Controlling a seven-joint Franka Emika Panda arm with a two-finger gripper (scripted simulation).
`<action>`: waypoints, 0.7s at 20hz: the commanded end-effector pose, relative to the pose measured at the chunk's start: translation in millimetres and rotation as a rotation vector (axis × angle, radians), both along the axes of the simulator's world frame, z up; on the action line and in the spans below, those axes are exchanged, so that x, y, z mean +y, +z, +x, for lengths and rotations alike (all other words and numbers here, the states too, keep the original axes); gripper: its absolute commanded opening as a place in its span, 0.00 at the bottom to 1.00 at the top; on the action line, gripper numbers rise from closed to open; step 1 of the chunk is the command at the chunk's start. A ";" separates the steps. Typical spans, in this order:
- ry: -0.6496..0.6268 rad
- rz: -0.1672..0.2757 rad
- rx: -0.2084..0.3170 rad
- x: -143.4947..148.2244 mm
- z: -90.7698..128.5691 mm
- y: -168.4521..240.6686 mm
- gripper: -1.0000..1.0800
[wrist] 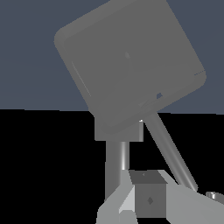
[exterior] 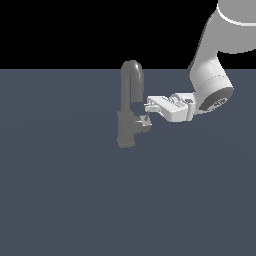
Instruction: Turn on the faucet by rotating a designated handle.
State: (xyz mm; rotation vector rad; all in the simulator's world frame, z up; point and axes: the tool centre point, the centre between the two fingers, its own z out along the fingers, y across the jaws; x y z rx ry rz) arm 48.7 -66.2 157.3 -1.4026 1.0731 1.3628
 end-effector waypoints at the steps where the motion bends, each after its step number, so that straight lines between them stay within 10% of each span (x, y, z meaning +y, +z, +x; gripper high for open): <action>1: 0.003 0.003 0.021 -3.6 -12.6 -11.9 0.00; 14: 0.005 0.002 0.004 -8.6 -33.5 -28.4 0.00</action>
